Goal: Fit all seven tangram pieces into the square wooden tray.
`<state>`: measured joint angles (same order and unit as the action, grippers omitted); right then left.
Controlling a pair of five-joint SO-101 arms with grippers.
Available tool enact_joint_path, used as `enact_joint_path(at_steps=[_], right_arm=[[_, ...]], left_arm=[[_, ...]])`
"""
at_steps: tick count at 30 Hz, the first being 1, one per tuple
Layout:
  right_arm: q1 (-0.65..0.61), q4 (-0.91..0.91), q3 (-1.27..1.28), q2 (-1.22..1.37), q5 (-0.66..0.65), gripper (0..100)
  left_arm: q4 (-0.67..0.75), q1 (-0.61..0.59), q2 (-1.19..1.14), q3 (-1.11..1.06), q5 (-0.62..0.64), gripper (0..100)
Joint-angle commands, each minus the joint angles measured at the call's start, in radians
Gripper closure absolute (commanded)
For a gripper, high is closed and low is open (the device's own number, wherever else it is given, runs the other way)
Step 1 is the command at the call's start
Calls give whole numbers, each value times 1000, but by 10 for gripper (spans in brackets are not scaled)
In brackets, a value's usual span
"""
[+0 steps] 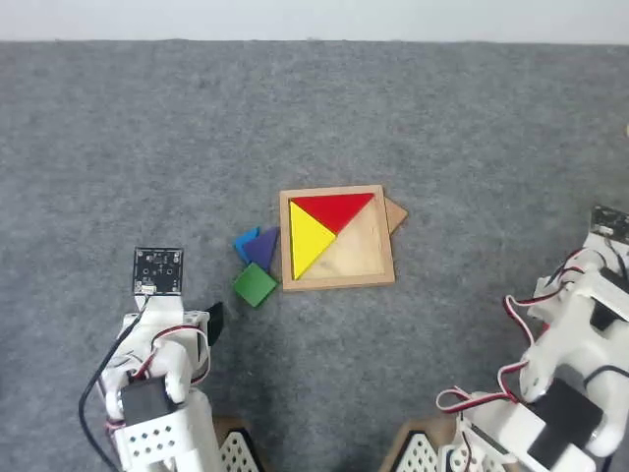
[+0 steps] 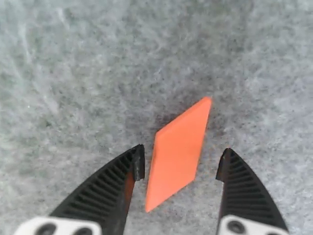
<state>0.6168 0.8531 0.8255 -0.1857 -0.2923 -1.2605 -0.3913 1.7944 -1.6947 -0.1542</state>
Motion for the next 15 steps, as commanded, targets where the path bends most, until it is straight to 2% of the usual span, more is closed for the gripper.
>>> enact_joint_path(at_steps=[1,11,15], right_arm=[[8,-10,-3,21,-23,753],[16,-13,-100,189,-55,763],[16,-13,-100,186,-55,895]], left_arm=[[-3,0,21,12,5,702],[-3,0,21,12,5,702],[-3,0,21,12,5,702]])
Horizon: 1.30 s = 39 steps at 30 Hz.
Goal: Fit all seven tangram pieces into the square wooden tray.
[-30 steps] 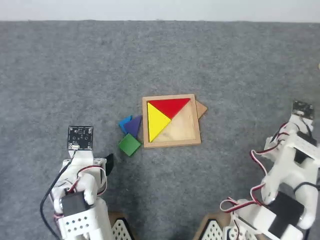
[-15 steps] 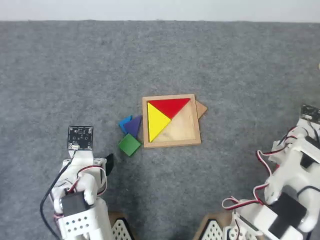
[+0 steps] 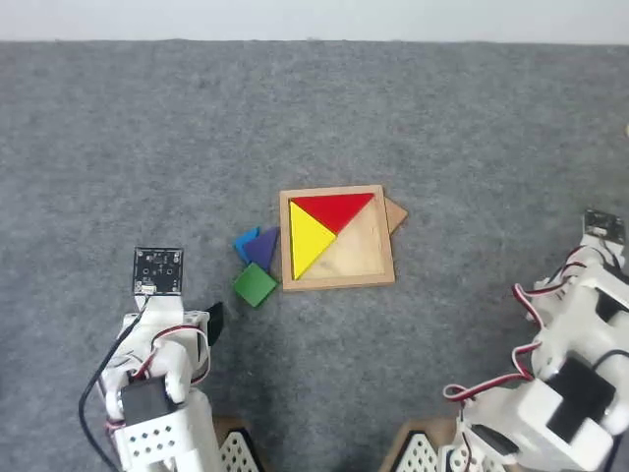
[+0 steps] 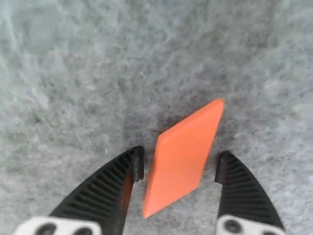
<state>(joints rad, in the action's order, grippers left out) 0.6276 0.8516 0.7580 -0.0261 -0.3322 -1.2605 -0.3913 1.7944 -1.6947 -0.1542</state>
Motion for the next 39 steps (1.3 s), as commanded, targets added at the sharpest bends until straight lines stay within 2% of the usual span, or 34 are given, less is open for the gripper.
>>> enact_joint_path(at_steps=[1,7,12,17,20,29,33,39], right_arm=[[5,-12,-32,27,-15,924],[1,-12,-34,24,-15,938],[-73,61,-97,24,-15,967],[-257,248,-264,24,-3,971],[-395,312,-348,24,61,972],[-819,318,-471,38,101,972],[-920,285,-562,94,196,972],[-1003,348,-830,361,304,972]], left_arm=[[-3,0,21,12,5,702],[-3,0,21,12,5,702],[-3,0,21,12,5,702],[-3,0,21,12,5,702],[-3,0,21,12,5,702],[-3,0,21,12,5,702],[-3,0,21,12,5,702],[-3,0,21,12,5,702]])
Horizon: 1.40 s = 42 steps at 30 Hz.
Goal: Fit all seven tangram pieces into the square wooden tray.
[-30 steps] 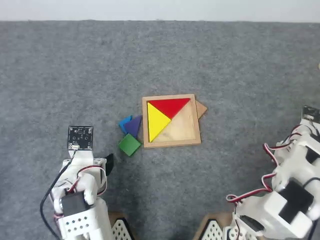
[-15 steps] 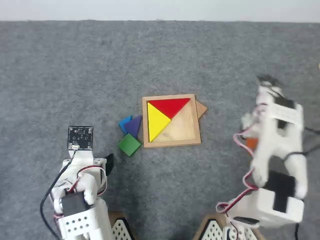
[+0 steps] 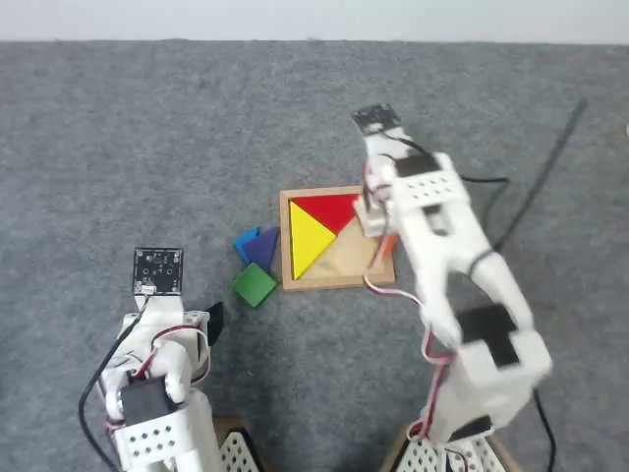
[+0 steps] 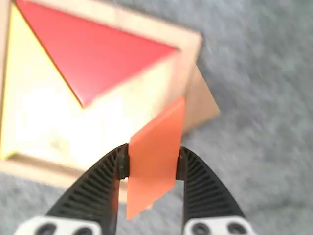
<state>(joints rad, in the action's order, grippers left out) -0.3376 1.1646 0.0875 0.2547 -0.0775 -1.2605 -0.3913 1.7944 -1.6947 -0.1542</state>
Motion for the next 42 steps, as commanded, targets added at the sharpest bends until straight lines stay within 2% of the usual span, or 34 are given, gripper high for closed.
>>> enact_joint_path(at_steps=[1,6,12,19,26,42], right_arm=[[-45,51,-206,131,60,972],[-54,107,-408,326,132,972],[-35,170,-551,418,158,967],[-24,214,-565,414,158,957],[-28,252,-565,366,199,821],[-30,260,-560,269,204,818]], left_arm=[[-3,0,21,12,5,702],[-3,0,21,12,5,702],[-3,0,21,12,5,702],[-3,0,21,12,5,702],[-3,0,21,12,5,702],[-3,0,21,12,5,702]])
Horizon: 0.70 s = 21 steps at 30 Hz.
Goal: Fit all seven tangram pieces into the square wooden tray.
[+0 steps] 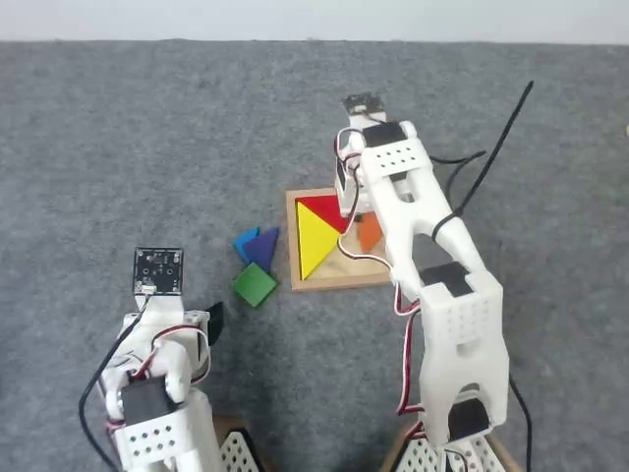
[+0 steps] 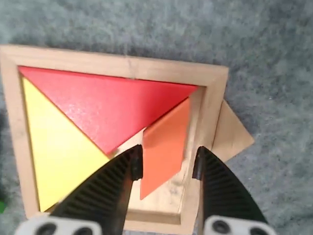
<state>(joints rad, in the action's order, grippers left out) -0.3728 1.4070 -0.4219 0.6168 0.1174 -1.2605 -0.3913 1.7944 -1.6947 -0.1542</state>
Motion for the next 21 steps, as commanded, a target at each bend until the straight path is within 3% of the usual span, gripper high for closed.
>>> enact_joint_path(at_steps=[1,9,21], right_arm=[[5,19,-49,-97,8,818],[4,-2,31,-200,-66,819],[4,-409,634,-561,-167,817]], left_arm=[[-3,0,21,12,5,702],[-3,0,21,12,5,702],[-3,0,21,12,5,702]])
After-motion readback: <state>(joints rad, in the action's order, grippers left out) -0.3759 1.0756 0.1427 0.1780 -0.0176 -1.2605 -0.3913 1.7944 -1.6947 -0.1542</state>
